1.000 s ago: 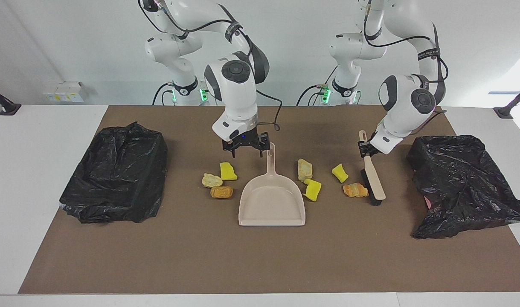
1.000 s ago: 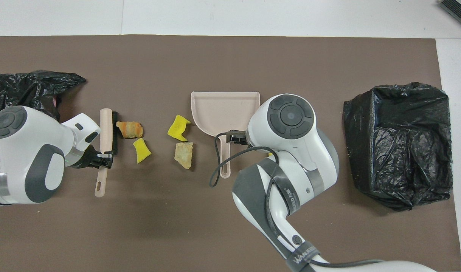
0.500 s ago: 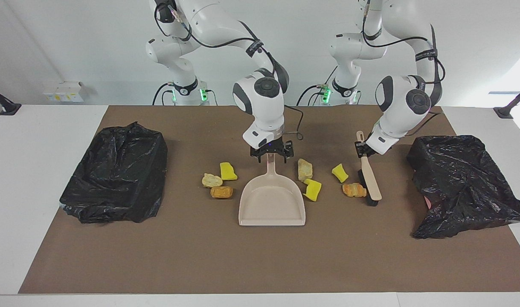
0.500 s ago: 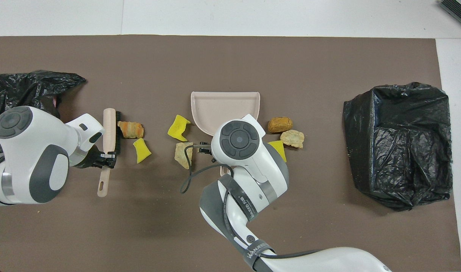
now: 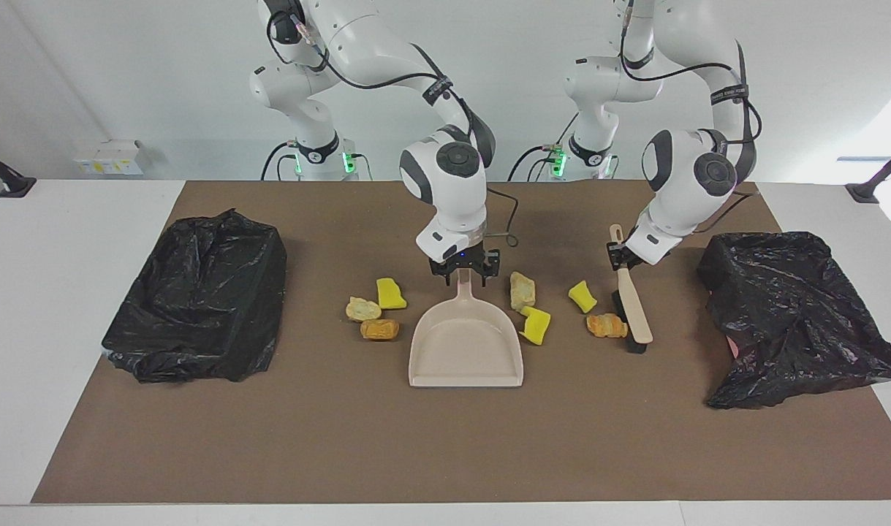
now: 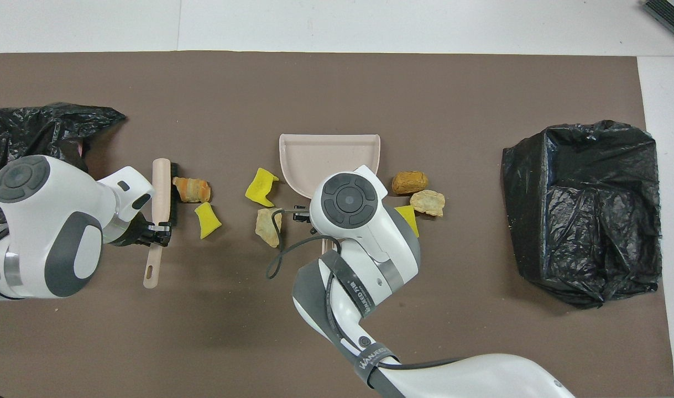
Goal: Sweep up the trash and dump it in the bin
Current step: 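Grasp the dustpan handle with the right gripper while the left gripper holds, then turn the dustpan toward the brush with the right gripper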
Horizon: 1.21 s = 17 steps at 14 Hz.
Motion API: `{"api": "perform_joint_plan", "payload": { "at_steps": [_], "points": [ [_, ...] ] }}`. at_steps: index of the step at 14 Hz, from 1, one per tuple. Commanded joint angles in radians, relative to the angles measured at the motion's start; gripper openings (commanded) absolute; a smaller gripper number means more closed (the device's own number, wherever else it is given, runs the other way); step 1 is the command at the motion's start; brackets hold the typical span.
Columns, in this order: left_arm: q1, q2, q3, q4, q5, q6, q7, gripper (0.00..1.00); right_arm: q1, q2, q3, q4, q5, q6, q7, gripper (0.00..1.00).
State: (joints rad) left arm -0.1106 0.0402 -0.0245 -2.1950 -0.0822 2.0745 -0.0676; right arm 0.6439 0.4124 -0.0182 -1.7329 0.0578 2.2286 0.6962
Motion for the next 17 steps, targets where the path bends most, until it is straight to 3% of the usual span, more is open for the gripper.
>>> {"api": "perform_joint_plan", "payload": {
  "at_steps": [1, 5, 8, 12, 17],
  "points": [
    [-0.015, 0.004, 0.011, 0.0, -0.004, 0.007, 0.012, 0.0, -0.01, 0.002, 0.003, 0.015, -0.003, -0.006, -0.044, 0.0],
    [-0.023, 0.001, 0.011, -0.002, -0.004, 0.004, 0.009, 0.0, -0.023, -0.024, -0.005, 0.016, -0.023, -0.044, -0.102, 0.0],
    [-0.029, 0.001, 0.009, -0.003, -0.004, 0.004, 0.008, 0.0, -0.058, -0.113, -0.005, 0.013, -0.007, -0.162, -0.298, 0.0],
    [-0.063, -0.013, 0.008, -0.034, -0.005, 0.013, -0.009, 0.0, -0.101, -0.228, -0.009, -0.011, -0.029, -0.334, -0.729, 0.0],
    [-0.112, -0.034, 0.006, -0.068, -0.007, 0.018, -0.112, 0.0, -0.185, -0.236, -0.008, -0.071, -0.064, -0.287, -1.442, 0.0]
  ]
}}
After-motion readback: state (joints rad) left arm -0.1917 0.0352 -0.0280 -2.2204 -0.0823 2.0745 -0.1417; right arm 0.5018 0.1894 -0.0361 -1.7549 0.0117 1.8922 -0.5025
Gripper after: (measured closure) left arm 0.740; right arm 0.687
